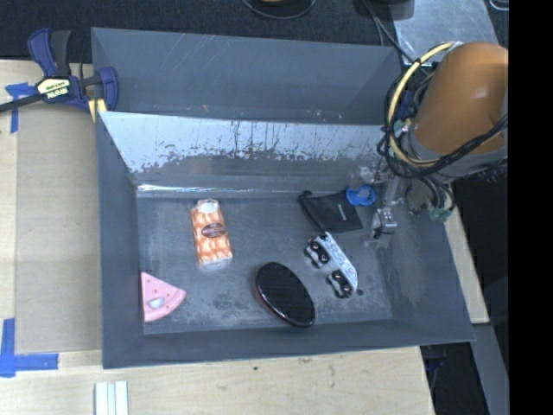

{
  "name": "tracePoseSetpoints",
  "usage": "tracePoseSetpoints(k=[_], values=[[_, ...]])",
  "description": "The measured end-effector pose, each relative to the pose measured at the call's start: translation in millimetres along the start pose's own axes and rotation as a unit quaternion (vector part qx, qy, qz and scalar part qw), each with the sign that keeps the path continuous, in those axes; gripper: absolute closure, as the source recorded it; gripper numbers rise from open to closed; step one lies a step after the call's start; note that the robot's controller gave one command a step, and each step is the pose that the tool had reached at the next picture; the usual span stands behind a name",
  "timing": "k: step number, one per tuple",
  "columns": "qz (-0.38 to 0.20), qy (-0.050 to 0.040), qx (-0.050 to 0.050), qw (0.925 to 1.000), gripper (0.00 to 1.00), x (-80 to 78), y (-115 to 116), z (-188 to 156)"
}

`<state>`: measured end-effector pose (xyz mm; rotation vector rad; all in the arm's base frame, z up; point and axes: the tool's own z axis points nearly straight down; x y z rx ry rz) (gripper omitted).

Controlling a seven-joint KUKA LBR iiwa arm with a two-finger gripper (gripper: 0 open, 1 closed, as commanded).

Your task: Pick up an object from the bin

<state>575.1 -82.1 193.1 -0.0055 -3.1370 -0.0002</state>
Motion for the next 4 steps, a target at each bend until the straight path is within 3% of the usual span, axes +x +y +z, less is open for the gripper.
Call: tracePoseSetpoints(k=[1, 2, 3, 4], values=[[-0.001, -0.0043, 0.000, 1.0000, 0.00, -1.5, 0.4, -5.2], [-0.051, -0.0014, 0.000, 0.9987, 0.00, -20.2, 57.5, 28.7], [0.001, -0.0051, 0.000, 1.0000, 0.00, -20.0, 71.1, 20.6], [0.025, -0.0054, 0.000, 0.9997, 0.00, -47.8, 71.1, 50.0]])
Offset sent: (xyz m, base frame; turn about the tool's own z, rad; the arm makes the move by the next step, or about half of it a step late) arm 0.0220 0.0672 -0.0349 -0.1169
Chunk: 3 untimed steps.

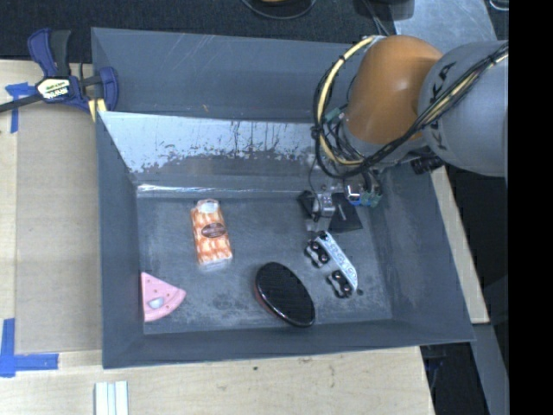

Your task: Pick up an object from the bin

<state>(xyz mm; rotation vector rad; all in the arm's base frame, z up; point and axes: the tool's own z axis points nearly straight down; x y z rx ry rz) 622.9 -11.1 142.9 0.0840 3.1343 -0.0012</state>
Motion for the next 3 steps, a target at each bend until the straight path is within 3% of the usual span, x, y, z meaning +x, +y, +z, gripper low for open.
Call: tracePoseSetpoints(k=[1, 2, 3], values=[[-0.073, -0.0011, 0.000, 0.9973, 0.00, -0.9, -18.1, 40.4], [-0.017, -0.0006, -0.001, 0.9999, 0.00, -0.3, -49.4, 70.8], [0.011, -0.0068, -0.001, 0.9999, 0.00, 14.1, -52.0, 66.2]])
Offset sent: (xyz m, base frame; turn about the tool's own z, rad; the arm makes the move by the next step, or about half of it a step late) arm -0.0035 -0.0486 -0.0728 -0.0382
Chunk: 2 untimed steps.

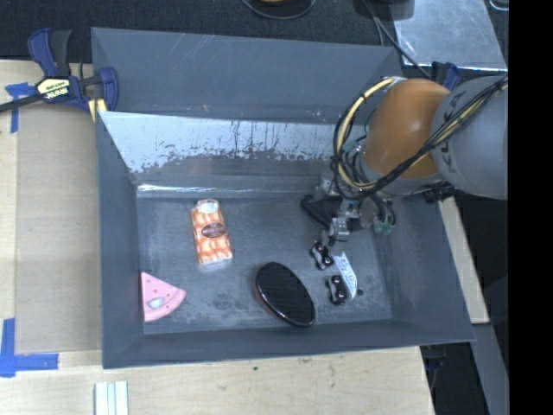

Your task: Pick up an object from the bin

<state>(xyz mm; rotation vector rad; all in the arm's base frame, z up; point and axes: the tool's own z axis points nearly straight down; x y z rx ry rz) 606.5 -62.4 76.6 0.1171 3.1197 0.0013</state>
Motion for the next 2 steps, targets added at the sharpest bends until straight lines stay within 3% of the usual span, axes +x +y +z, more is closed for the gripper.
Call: tracePoseSetpoints(k=[1, 2], values=[[0.009, 0.0011, 0.000, 1.0000, 0.00, 6.8, -1.1, 0.5], [0.052, -0.0043, 0.000, 0.9986, 1.00, 2.2, -14.4, 4.1]])
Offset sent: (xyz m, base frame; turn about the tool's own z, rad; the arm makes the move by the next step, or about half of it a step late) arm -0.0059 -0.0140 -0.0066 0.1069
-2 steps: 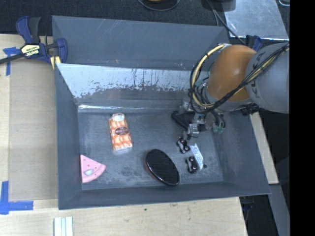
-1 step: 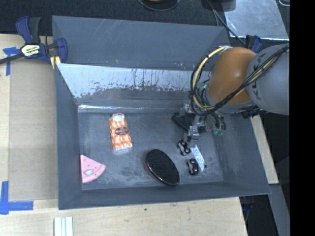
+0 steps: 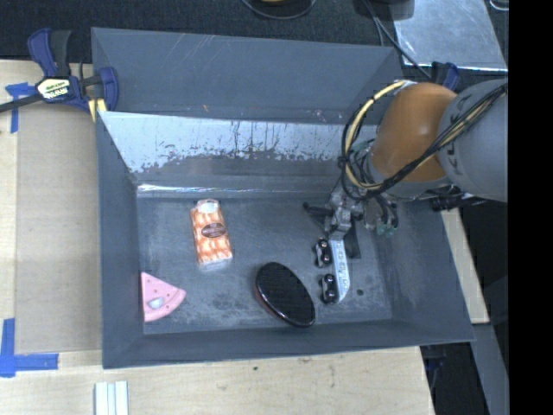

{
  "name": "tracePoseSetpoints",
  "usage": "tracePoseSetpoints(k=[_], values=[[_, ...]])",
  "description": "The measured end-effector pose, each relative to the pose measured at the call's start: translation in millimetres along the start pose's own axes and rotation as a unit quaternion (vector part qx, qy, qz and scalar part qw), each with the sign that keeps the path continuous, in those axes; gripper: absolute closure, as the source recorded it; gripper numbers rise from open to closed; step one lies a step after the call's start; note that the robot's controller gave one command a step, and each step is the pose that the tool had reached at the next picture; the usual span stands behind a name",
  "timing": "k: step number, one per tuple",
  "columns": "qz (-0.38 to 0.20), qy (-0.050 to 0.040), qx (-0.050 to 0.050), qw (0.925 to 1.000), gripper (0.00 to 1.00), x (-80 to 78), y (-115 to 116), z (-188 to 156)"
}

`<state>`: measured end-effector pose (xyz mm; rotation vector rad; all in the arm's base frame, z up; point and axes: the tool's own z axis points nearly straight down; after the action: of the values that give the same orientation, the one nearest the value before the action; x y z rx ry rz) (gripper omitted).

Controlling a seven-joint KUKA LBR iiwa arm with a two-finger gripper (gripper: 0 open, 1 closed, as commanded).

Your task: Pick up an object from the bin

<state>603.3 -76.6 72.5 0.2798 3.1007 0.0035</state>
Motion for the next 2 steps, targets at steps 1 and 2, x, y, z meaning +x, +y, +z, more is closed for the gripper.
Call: tracePoseSetpoints(k=[1, 2], values=[[0.000, 0.0000, 0.000, 1.0000, 1.00, 0.0, 0.0, 0.0], [-0.037, -0.0011, 0.000, 0.9993, 1.00, -13.9, 52.2, -72.9]])
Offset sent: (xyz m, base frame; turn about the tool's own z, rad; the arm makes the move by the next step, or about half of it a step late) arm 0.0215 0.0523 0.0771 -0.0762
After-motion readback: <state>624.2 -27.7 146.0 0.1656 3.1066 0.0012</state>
